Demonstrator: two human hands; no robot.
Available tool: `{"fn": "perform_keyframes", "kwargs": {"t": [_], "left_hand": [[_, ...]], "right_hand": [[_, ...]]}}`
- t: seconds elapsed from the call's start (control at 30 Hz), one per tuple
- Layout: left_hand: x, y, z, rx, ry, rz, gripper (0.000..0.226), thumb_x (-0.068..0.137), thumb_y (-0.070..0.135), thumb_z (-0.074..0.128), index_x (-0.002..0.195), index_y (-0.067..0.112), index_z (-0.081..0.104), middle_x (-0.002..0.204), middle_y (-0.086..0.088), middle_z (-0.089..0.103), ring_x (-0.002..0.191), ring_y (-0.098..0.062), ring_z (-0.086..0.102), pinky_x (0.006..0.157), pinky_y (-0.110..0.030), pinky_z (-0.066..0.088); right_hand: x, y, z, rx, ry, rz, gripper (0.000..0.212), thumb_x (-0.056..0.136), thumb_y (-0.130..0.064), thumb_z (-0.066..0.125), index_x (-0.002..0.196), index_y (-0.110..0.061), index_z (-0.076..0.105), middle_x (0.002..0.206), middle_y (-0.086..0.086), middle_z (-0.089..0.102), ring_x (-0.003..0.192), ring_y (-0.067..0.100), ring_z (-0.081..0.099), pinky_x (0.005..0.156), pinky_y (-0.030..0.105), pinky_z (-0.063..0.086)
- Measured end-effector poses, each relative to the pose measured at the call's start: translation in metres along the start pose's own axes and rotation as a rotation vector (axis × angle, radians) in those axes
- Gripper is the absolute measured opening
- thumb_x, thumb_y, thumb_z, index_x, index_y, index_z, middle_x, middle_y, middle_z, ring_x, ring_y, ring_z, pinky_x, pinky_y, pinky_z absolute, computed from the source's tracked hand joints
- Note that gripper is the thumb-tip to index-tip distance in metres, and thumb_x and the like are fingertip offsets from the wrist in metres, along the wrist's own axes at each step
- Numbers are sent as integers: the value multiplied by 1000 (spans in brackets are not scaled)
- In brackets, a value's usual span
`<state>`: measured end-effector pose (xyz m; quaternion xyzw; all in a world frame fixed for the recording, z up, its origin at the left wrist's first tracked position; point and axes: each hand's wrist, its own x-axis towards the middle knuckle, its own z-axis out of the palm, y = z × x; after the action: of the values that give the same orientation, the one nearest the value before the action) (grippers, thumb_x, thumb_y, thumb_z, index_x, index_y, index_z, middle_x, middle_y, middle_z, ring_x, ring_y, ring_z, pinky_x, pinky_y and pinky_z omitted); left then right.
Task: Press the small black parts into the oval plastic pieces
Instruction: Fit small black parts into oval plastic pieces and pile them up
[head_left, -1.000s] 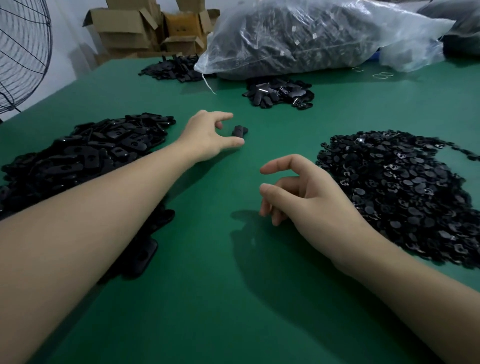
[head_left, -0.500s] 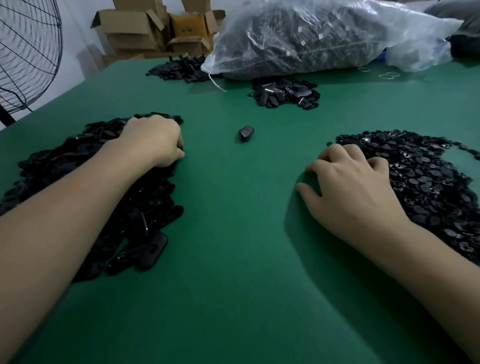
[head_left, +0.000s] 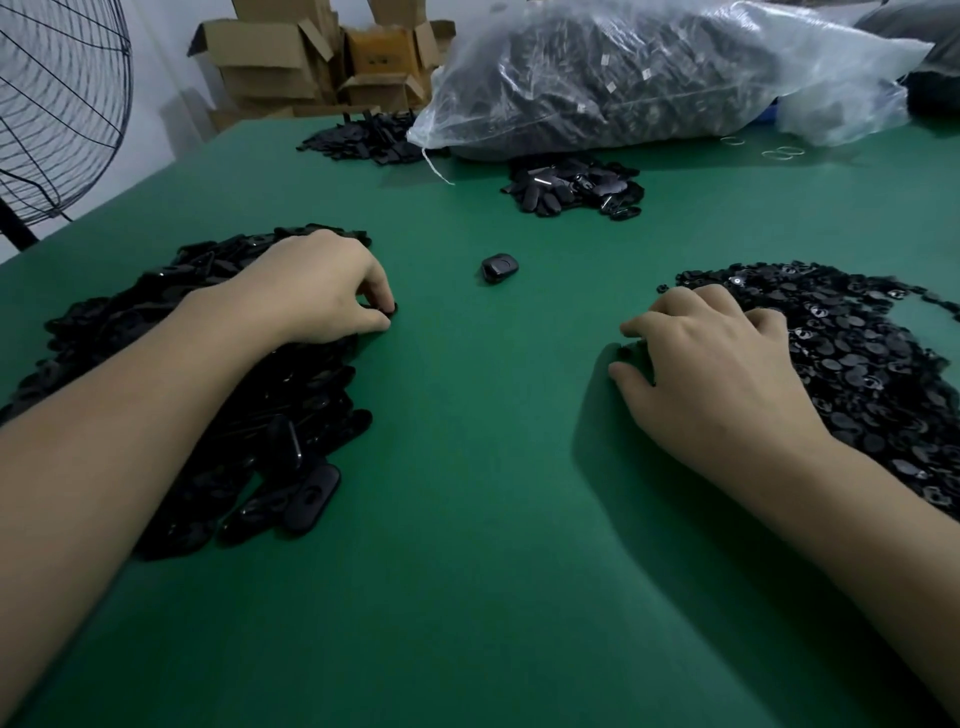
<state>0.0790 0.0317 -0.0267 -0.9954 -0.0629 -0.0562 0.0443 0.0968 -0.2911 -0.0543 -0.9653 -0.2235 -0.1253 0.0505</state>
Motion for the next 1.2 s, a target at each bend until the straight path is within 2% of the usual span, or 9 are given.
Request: {"fn": "perform_keyframes", "kwargs": {"t": [0.17, 0.47, 0.53, 0.6, 0.7, 0.77, 0.87, 1.07, 1.2], "left_hand": [[-8, 5, -3, -2, 10, 45, 12, 86, 41, 79, 97, 37, 77, 102, 13, 74, 102, -16, 65, 74, -30, 41], [-28, 34, -5, -166, 75, 106, 29, 85, 9, 69, 104, 30, 73, 97, 10, 74, 91, -9, 70, 87, -27, 54], [-37, 41, -8, -341, 123, 82, 27, 86, 7, 70, 104, 27, 76, 94, 10, 76, 86, -5, 70, 84, -20, 55], [-52, 51, -14, -737, 72, 46, 24, 88, 5, 75, 104, 23, 78, 90, 7, 79, 85, -3, 74, 75, -14, 56], [-77, 70, -17, -1358, -84, 11, 29, 86, 5, 76, 114, 14, 74, 98, -5, 80, 94, -17, 78, 70, -18, 58], [-90, 81, -13, -1562, -141, -25, 39, 77, 12, 76, 115, 13, 73, 101, -9, 80, 95, -21, 78, 71, -17, 58], [-105, 91, -3, -1722, -188, -84, 43, 67, 20, 81, 109, 14, 77, 102, -13, 79, 95, -22, 78, 71, -17, 58], [-116, 99, 10, -1802, -175, -174, 37, 63, 26, 83, 98, 19, 81, 95, -14, 79, 87, -23, 79, 64, -19, 59], [-120, 101, 15, -1751, -90, -187, 32, 65, 25, 82, 95, 14, 80, 89, -13, 80, 81, -25, 79, 59, -27, 61]], "right_hand": [[1, 3, -2, 40, 29, -8, 17, 98, -34, 58, 102, -27, 73, 109, -1, 57, 118, 25, 43, 99, 48, 32], [2, 3, -4, 143, 89, -113, 4, 91, -26, 70, 93, -27, 68, 97, -7, 63, 109, 23, 51, 91, 45, 37], [1, 2, -3, 234, 124, -184, 5, 90, -22, 71, 93, -24, 67, 86, -10, 61, 97, 22, 58, 84, 43, 45], [0, -1, -3, 407, 162, -215, 7, 90, -21, 72, 89, -24, 66, 81, -13, 64, 82, 12, 63, 75, 35, 51], [-2, -7, -3, 733, 126, -190, 12, 88, -20, 76, 85, -26, 66, 79, -15, 70, 74, 2, 67, 65, 15, 49], [-4, -11, -3, 901, 79, -192, 12, 89, -18, 77, 85, -24, 67, 79, -9, 73, 71, 8, 70, 65, 20, 53], [-7, -14, -4, 1161, 13, -200, 8, 91, -10, 74, 90, -15, 68, 80, 1, 76, 62, 17, 69, 64, 29, 56], [-11, -17, -3, 1450, -115, -142, 14, 84, -16, 73, 96, -8, 72, 81, 8, 77, 56, 13, 61, 58, 13, 46], [-12, -16, -8, 1473, -123, -91, 20, 79, -22, 72, 97, -14, 74, 88, 7, 79, 61, 11, 64, 56, 15, 44]]}}
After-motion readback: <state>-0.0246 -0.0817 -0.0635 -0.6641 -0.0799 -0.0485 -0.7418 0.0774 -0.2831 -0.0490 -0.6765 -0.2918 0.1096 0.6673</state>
